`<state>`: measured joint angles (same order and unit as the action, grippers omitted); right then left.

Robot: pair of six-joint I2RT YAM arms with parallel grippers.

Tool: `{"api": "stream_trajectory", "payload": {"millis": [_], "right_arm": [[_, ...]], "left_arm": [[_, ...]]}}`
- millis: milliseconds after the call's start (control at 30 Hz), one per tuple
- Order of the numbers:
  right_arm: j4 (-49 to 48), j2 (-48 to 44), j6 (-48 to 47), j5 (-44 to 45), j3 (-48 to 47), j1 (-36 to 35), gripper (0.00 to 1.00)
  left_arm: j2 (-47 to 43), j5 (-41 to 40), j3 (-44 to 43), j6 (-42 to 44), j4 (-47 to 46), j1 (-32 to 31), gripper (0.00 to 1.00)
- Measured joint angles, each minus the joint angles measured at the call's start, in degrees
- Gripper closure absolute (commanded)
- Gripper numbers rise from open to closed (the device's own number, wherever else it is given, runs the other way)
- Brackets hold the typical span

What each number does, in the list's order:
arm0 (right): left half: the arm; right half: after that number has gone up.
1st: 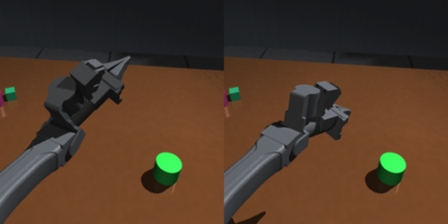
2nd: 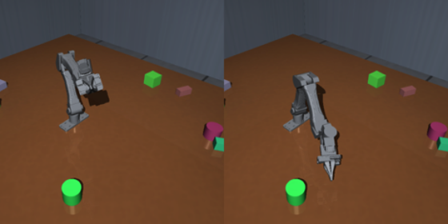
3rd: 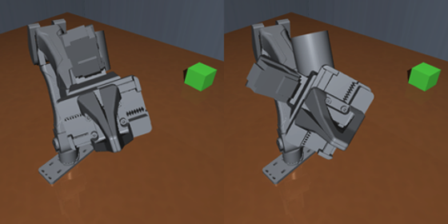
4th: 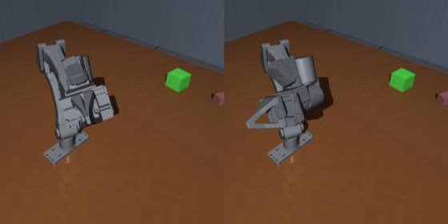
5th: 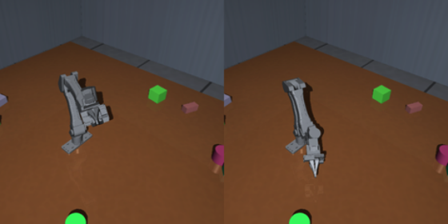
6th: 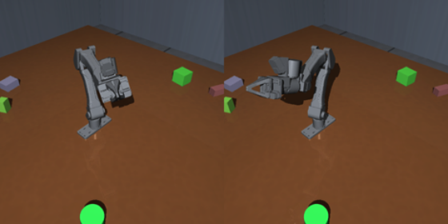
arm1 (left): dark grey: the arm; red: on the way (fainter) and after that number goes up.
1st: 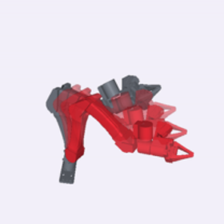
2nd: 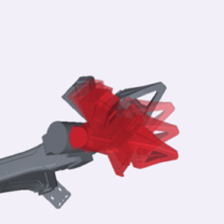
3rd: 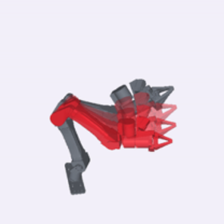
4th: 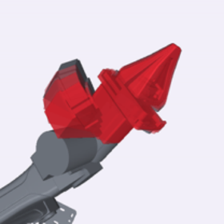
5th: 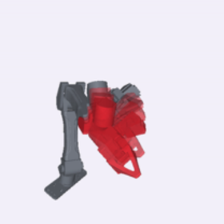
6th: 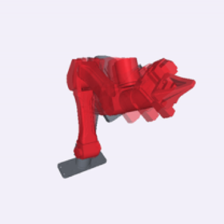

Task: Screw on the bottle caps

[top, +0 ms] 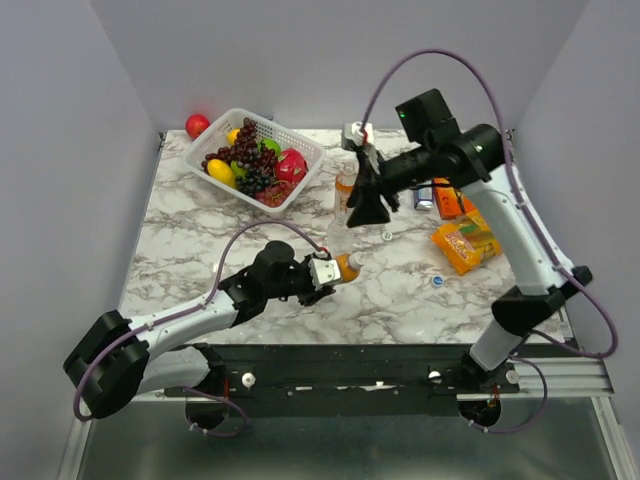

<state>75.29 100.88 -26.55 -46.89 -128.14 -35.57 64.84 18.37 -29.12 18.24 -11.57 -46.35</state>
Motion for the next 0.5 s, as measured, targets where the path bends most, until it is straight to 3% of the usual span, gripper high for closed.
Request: {"api": "stream_trajectory", "payload": {"millis": [167, 300, 500], "right_arm": [[0.42, -17.75, -21.68, 1.14, 21.11, -1.66, 0.40], [0.28, -29.35, -35.91, 5.90, 36.68, -6.01, 0.39], [-0.24, -30.03, -46.01, 10.14, 40.17, -9.53, 0.40]], "left_arm": [[2.62, 11.63, -0.61, -0.02, 3.58, 0.24, 1.00], [5.11, 16.44, -2.29, 0.17, 5.66, 0.79, 1.00], [5.62, 19.34, -3.54, 1.53, 6.56, 1.03, 1.00]]}}
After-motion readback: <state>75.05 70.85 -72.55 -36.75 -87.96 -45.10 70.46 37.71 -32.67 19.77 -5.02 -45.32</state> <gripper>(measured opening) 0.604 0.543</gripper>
